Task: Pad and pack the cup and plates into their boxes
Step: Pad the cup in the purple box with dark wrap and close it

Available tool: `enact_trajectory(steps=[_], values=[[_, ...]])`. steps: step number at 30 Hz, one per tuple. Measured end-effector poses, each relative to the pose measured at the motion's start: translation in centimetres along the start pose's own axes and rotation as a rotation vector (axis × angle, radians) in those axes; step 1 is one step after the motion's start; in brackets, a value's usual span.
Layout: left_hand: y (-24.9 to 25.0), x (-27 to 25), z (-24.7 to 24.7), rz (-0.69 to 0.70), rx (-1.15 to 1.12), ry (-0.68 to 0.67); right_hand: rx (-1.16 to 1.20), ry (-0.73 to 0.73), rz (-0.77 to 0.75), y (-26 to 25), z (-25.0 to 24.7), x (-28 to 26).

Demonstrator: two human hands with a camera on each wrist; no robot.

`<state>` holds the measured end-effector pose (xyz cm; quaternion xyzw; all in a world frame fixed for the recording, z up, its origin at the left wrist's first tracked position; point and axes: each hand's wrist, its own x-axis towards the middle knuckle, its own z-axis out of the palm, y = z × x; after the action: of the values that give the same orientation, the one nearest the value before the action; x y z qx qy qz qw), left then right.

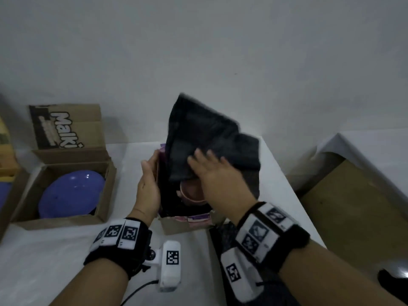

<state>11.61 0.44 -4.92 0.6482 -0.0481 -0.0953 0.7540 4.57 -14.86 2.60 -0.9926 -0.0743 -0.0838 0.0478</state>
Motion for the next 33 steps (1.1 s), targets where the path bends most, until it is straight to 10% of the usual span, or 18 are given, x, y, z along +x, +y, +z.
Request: enact_trajectory(steps=[4, 9, 12, 22, 31, 33], values=[[0.6, -0.6, 0.1, 0.016, 0.196, 0.053, 0.063, -0.472, -0.084, -1.7, 3.6, 0.2], [0.0, -0.3, -0.4, 0.113, 0.335, 0.019, 0.615, -0.431, 0.039, -0.4, 2.4, 0.6], [-0.3, 0.0, -0.5, 0.157, 0.384, 0.005, 0.448, -0.238, 0.028, 1.7, 1.0, 2.1], [0.1, 0.1, -0.4, 0.334, 0.728, 0.033, 0.277, -0.797, 0.126, 2.0, 3.9, 5.5], [0.9, 0.2, -0.2, 0.36, 1.352, -0.075, 0.419, -0.633, 0.182, 1.8, 3.2, 3.9], [1.3, 0.4, 0.2, 0.536, 1.406, -0.066, 0.634, -0.353, 0.236, 3.9, 0.5, 3.7]])
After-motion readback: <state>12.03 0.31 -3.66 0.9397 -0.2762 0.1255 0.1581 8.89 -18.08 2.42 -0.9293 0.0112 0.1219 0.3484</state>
